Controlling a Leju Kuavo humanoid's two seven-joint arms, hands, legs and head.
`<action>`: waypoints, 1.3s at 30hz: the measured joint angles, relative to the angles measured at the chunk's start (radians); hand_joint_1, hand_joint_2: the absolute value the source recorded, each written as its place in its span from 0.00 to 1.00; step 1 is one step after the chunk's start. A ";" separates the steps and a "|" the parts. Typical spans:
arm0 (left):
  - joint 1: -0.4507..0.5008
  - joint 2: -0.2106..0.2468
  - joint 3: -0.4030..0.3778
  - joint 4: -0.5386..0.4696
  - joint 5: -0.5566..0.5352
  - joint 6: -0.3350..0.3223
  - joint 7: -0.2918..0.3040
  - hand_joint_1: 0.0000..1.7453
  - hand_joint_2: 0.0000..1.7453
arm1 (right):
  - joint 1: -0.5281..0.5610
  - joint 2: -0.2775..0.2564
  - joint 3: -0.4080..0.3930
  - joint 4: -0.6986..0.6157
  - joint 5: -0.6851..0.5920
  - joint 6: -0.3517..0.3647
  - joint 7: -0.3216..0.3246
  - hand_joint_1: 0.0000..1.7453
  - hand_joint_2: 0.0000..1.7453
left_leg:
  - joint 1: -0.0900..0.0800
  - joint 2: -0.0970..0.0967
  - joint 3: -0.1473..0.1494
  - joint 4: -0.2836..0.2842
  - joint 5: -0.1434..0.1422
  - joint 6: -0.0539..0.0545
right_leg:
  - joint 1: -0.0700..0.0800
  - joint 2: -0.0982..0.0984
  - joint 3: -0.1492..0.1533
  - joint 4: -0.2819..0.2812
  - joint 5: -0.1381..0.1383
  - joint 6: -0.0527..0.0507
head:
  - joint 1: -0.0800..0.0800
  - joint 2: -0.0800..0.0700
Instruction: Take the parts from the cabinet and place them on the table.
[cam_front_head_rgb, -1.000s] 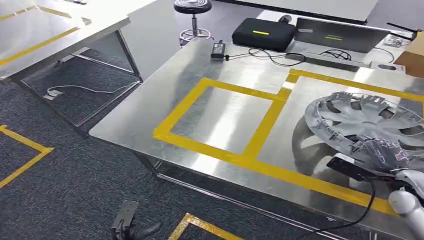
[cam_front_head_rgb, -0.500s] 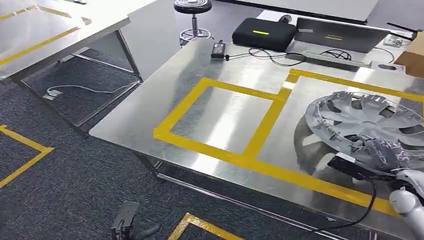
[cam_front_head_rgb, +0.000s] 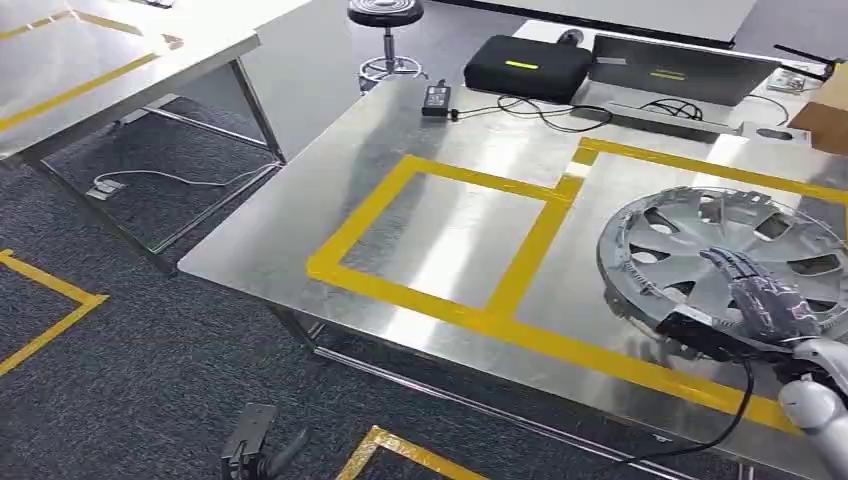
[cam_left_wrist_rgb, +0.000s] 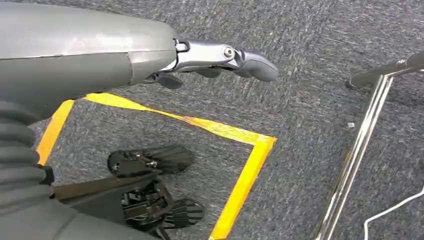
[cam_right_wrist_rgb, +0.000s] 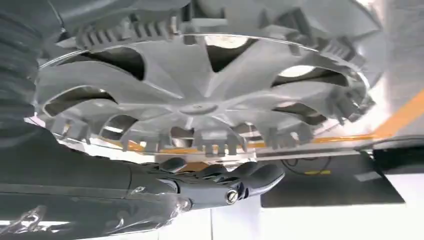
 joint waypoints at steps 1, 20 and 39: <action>0.000 0.000 0.000 0.000 0.000 0.000 0.000 0.00 0.00 | 0.001 0.000 0.000 -0.011 -0.006 0.003 0.002 0.00 1.00 | 0.000 0.000 0.000 0.000 0.000 0.000 | 0.000 0.000 0.000 0.000 0.000 0.000 | 0.000 0.000; 0.018 0.004 0.014 0.000 0.043 -0.023 -0.027 0.00 0.00 | 0.085 0.042 -0.010 -0.310 -0.241 0.059 -0.021 0.00 1.00 | 0.000 0.000 -0.001 0.000 0.000 0.000 | 0.000 -0.001 0.000 0.000 0.000 0.000 | 0.000 0.000; 0.049 0.008 0.049 0.000 0.087 0.030 -0.053 0.00 0.00 | 0.473 0.080 -0.143 -0.771 -0.210 -0.192 -0.155 0.00 0.00 | 0.000 0.000 -0.002 0.000 -0.001 0.000 | 0.000 -0.002 -0.001 0.000 -0.002 -0.001 | 0.000 0.000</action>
